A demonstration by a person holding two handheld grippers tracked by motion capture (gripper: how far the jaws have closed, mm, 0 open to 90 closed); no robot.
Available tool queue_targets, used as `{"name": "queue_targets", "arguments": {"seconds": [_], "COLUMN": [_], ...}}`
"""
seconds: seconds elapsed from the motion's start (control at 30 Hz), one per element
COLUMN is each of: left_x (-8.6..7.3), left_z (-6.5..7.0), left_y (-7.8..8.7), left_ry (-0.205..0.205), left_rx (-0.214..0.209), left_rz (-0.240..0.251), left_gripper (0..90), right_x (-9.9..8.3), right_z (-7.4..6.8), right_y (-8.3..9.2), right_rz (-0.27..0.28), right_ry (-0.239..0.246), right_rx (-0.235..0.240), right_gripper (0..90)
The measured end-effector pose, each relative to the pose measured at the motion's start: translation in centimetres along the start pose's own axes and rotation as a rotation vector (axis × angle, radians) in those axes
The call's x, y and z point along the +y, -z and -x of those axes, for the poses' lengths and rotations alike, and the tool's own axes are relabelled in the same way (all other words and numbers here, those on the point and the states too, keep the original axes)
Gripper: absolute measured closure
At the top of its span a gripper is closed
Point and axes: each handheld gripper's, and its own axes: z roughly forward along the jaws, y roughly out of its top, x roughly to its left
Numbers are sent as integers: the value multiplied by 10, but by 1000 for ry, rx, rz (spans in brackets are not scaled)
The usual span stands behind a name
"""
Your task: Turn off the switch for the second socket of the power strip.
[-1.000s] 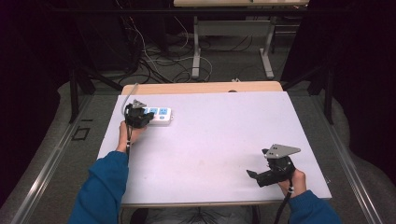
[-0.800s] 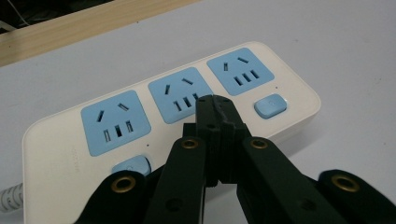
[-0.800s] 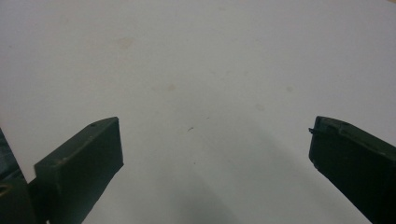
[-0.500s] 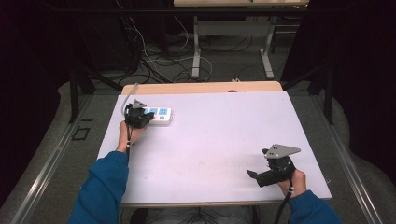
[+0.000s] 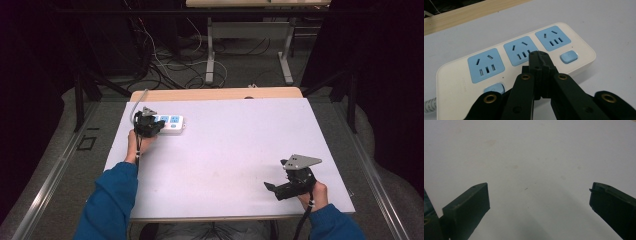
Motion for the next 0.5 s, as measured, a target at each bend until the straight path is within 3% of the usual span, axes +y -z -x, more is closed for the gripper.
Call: {"name": "queue_targets", "arguments": {"seconds": [0.5], "left_x": [0], "left_z": [0], "left_y": [0], "left_ry": [-3], "left_rx": [2], "left_rz": [3], "left_gripper": [900], "right_x": [0], "right_z": [0], "right_y": [0], "right_rz": [1], "right_ry": [-1], "right_rx": [0], "right_gripper": [24]}}
